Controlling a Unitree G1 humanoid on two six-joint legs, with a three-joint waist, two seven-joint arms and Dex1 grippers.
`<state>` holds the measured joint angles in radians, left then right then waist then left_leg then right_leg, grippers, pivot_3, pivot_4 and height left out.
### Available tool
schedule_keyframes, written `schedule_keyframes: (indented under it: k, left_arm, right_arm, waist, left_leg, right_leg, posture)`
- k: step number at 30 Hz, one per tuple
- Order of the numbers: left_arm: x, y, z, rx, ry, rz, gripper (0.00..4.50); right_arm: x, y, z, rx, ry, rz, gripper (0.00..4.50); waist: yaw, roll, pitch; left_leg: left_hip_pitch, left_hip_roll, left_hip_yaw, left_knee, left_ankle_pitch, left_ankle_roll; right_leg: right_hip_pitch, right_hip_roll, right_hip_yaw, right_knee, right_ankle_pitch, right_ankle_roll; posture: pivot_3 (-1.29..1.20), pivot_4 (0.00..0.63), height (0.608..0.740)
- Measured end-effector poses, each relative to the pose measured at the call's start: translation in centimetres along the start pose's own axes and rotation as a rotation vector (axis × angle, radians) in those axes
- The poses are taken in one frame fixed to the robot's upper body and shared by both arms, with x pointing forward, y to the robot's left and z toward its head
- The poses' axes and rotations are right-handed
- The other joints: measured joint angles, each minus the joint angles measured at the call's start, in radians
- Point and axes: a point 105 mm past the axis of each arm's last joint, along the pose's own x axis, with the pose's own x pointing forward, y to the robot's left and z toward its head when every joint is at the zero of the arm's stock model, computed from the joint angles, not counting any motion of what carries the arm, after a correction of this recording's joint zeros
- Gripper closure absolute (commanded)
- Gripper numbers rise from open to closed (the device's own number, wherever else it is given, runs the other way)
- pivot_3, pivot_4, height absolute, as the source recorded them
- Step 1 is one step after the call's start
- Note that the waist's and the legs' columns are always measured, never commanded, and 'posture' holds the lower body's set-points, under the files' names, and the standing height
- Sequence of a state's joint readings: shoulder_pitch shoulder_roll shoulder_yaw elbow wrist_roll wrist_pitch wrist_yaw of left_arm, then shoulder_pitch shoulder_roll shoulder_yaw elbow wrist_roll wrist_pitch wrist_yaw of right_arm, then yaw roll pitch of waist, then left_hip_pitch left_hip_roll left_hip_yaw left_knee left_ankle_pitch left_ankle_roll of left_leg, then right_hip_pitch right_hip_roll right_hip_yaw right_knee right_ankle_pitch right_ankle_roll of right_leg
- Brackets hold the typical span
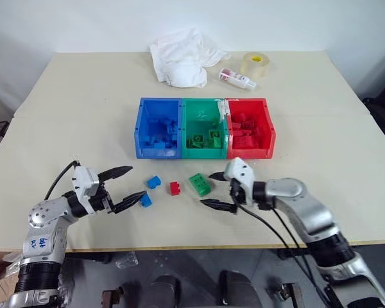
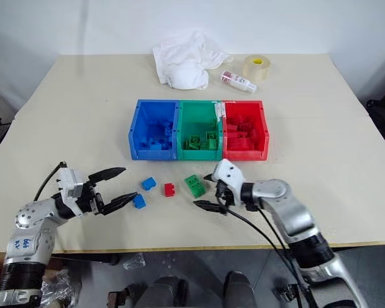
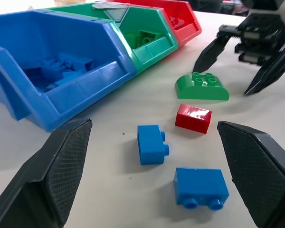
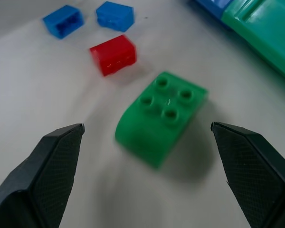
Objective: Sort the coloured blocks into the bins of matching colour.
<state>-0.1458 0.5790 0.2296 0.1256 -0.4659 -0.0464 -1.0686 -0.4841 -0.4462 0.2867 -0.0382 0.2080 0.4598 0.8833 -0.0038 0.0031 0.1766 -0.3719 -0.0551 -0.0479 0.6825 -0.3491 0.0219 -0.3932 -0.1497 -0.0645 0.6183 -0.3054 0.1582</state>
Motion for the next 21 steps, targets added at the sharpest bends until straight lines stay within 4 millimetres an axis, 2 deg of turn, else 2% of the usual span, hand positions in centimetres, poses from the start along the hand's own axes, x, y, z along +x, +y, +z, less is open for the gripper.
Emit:
schedule_keyframes:
  k: [3, 5, 7, 13, 18, 21]
  left_arm:
    - [-0.3, -0.2, -0.1, -0.005, 0.007, 0.014, 0.00]
    - [-0.3, -0.4, 0.0, -0.002, 0.008, 0.016, 0.00]
    - [-0.4, -0.3, -0.1, -0.005, 0.010, 0.024, 0.00]
    - [-0.4, -0.4, 0.0, 0.000, 0.010, 0.030, 0.00]
    - [-0.2, -0.6, 0.2, 0.005, 0.003, 0.026, 0.00]
    - [-0.1, -0.5, 0.4, 0.010, -0.004, 0.025, 0.00]
  right_arm:
    - [1.5, -0.4, 0.2, 0.003, -0.002, -0.018, 0.03]
    - [2.2, -0.4, 0.4, -0.006, -0.010, -0.025, 0.42]
    - [2.5, -0.5, 0.4, -0.013, -0.015, -0.032, 0.96]
    - [2.4, 0.1, 0.2, -0.011, -0.024, -0.016, 2.95]
    - [1.7, 0.1, 0.3, -0.020, -0.018, -0.027, 2.97]
    - [0.8, -0.3, 1.4, -0.038, -0.045, -0.045, 2.97]
  waist:
    - [-0.001, 0.000, 0.000]
    - [-0.001, 0.000, 0.000]
    - [-0.001, 0.000, 0.000]
    - [-0.002, 0.000, 0.000]
    - [-0.001, 0.000, 0.000]
    - [-0.001, 0.000, 0.000]
  left_leg:
    - [0.000, 0.000, 0.000, 0.000, 0.000, 0.000]
    - [0.000, 0.000, 0.000, 0.000, 0.000, 0.000]
    - [0.000, 0.000, -0.001, 0.000, 0.000, 0.000]
    - [0.000, 0.000, -0.001, 0.000, 0.000, 0.000]
    - [0.000, 0.000, 0.000, 0.000, 0.000, 0.000]
    - [0.000, 0.000, 0.000, 0.000, 0.000, 0.000]
  right_leg:
    - [0.000, 0.000, 0.000, 0.001, 0.000, 0.000]
    - [0.000, 0.000, 0.000, 0.001, 0.000, 0.000]
    - [0.000, 0.000, 0.000, 0.002, 0.000, 0.000]
    - [0.000, 0.000, 0.000, 0.002, 0.000, 0.000]
    - [0.000, 0.000, 0.000, 0.002, 0.000, 0.000]
    - [0.000, 0.000, 0.000, 0.002, 0.000, 0.000]
  posture:
    - [0.00, 0.150, 0.740]
    - [0.00, 0.150, 0.740]
    - [0.00, 0.150, 0.740]
    - [0.00, 0.150, 0.740]
    - [0.00, 0.150, 0.740]
    - [0.00, 0.150, 0.740]
